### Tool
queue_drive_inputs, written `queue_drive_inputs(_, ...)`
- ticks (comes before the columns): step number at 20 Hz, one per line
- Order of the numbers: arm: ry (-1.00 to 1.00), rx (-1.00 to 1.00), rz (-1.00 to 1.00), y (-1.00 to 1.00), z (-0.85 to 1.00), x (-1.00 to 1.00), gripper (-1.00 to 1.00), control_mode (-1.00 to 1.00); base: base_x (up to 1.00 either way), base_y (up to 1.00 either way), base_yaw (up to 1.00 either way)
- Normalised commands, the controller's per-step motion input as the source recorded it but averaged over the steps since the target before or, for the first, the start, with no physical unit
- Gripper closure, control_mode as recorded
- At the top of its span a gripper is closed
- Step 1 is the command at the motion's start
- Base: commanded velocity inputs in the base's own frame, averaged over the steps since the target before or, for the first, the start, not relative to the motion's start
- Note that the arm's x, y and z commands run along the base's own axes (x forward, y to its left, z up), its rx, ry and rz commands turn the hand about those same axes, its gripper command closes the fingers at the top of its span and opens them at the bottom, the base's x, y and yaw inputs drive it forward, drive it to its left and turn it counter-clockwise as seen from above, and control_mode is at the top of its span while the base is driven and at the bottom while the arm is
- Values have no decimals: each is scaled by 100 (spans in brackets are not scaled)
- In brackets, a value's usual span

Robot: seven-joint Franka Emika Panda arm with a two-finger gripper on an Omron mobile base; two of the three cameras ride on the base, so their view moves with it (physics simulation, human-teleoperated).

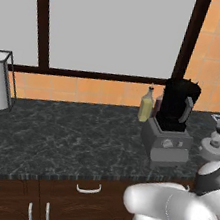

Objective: Close the lid blender by securely placing the lid on top.

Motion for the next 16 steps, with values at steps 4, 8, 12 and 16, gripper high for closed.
queue_drive_inputs(4, 0, 4, 14, -29, -16, 40, -100, -100, 0, 0, 0)
queue_drive_inputs(8, 0, 3, 12, -28, -13, 35, -100, -100, 0, 0, 0)
queue_drive_inputs(12, 0, 2, 10, -26, -19, 27, -100, -100, 0, 0, 0)
queue_drive_inputs(16, 0, 0, 7, -8, -23, 20, -100, -100, 0, 0, 0)
